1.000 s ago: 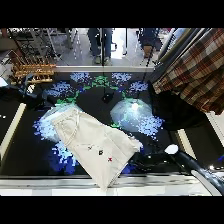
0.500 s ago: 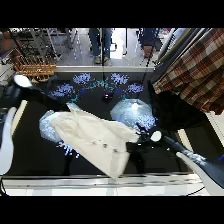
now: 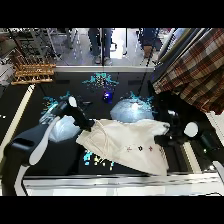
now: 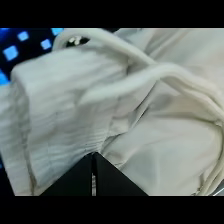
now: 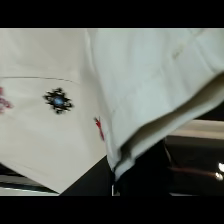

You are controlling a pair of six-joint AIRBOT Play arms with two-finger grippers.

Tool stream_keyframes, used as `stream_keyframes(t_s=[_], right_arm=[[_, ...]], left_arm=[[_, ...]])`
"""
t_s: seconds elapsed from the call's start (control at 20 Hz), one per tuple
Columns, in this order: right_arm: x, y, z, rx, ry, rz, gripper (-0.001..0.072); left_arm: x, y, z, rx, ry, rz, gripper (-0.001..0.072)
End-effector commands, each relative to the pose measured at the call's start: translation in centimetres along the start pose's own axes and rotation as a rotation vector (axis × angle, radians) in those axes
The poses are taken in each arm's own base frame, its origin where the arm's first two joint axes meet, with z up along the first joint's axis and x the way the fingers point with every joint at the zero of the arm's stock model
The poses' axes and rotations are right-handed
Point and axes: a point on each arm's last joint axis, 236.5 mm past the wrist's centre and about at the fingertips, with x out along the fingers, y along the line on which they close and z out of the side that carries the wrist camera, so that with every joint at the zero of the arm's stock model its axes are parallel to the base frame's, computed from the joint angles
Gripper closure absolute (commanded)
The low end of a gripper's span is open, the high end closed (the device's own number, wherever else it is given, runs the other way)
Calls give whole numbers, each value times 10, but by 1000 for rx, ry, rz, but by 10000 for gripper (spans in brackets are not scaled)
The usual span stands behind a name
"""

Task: Fold the clothes and pants, and hang the long-sleeved shirts on hangers.

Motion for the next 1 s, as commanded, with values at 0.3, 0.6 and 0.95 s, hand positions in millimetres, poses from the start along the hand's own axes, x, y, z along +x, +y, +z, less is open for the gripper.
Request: stream_keyframes(t_s=[0.3,0.6,0.95], right_arm=[[5,238,89,-153,-188,378,702],[112,322,43,-284,-14,402,471],[-37,215,137,-311,-254,299,225]], left_arm=[[-53,-10,0,-9,-78,29,700],[-219,19,-44,-119,-327,131,700],[-267,29,-67,-160,-425,164,699]])
